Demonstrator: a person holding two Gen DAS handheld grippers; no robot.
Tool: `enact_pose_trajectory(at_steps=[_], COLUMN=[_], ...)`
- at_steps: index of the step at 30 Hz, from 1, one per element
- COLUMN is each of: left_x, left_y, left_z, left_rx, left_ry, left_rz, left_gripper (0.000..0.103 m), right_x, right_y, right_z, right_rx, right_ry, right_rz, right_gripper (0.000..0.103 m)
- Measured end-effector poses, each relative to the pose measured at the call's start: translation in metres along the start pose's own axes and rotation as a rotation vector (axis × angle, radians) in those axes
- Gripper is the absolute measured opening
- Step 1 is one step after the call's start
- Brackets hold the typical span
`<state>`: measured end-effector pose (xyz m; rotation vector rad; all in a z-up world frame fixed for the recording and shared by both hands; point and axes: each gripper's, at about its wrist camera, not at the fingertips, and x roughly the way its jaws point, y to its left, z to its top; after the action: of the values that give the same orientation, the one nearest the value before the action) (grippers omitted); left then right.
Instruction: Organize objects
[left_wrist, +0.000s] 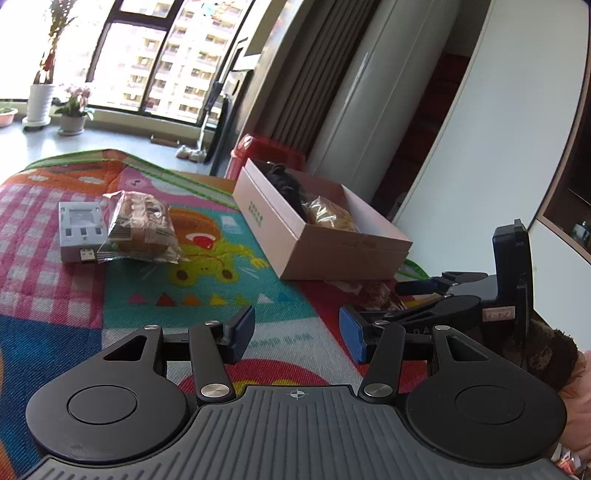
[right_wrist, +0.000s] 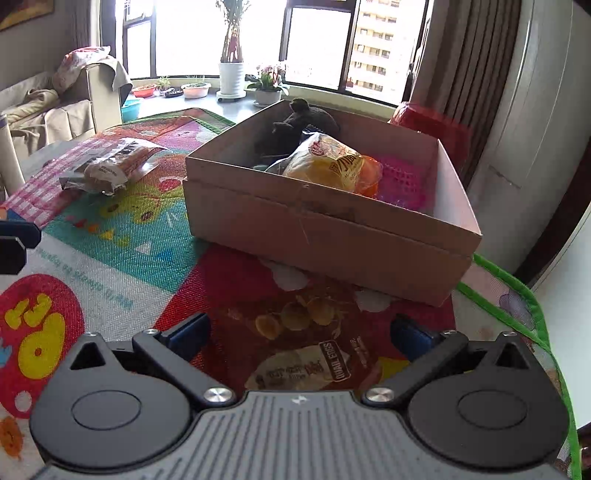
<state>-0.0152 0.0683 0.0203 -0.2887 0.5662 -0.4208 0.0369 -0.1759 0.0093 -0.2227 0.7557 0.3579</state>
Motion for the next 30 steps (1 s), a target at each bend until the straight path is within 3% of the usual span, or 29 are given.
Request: enact_pose_trajectory(at_steps=[1, 3, 9, 12, 16, 17, 18, 21, 25, 30], left_x=[0.001, 0.002, 0.007, 0.011, 0.016, 0.017, 0.016, 0.014, 0.014, 0.020], left_y=[0.001, 0.002, 0.005, 0.006, 0.006, 0.006, 0.006, 0.010, 0.013, 0.006], left_z=[0.000, -0.001, -0.002, -0.003, -0.005, -0.005, -0.005, -0.006, -0.007, -0.006], left_rx=[-0.008, -0.015, -0.035, -0.046, -0.052, -0.052, -0.052, -0.043, 0.009, 0.068], left_ry=[0.003, 0.009, 0.024, 0.033, 0.048, 0.052, 0.054, 0.055, 0.049, 0.060], left_rz=[0.005, 0.012, 0.022, 0.029, 0.032, 0.037, 0.044, 0.078, 0.154, 0.161], left_gripper=[0.055, 0.055, 0.055, 0.055, 0.055, 0.055, 0.055, 0.055, 0.055, 0.055], right_x=[0.000, -0.001, -0.032, -0.065, -0.092, -0.091, -0.087, -0.076, -0.071, -0.056], right_y=[-0.004, -0.007, 0.004, -0.001, -0.025, -0.034, -0.044, -0.068, -0.066, -0.031], right_z=[0.002, 0.002, -0.005, 0.015, 0.069, 0.083, 0.097, 0.118, 0.097, 0.043], right_rx=[0.025, 0.048, 0.049, 0.051, 0.115, 0.142, 0.171, 0.280, 0.288, 0.212], right_ry=[0.011, 0.038, 0.003, -0.116, -0.320, -0.353, -0.356, -0.344, -0.326, -0.234], right_rz=[0.030, 0.063, 0.093, 0.077, 0.001, -0.017, -0.019, -0.012, -0.019, -0.021], right_gripper=[0.102, 0.085, 0.082, 0.082, 0.083, 0.091, 0.103, 0.103, 0.103, 0.103])
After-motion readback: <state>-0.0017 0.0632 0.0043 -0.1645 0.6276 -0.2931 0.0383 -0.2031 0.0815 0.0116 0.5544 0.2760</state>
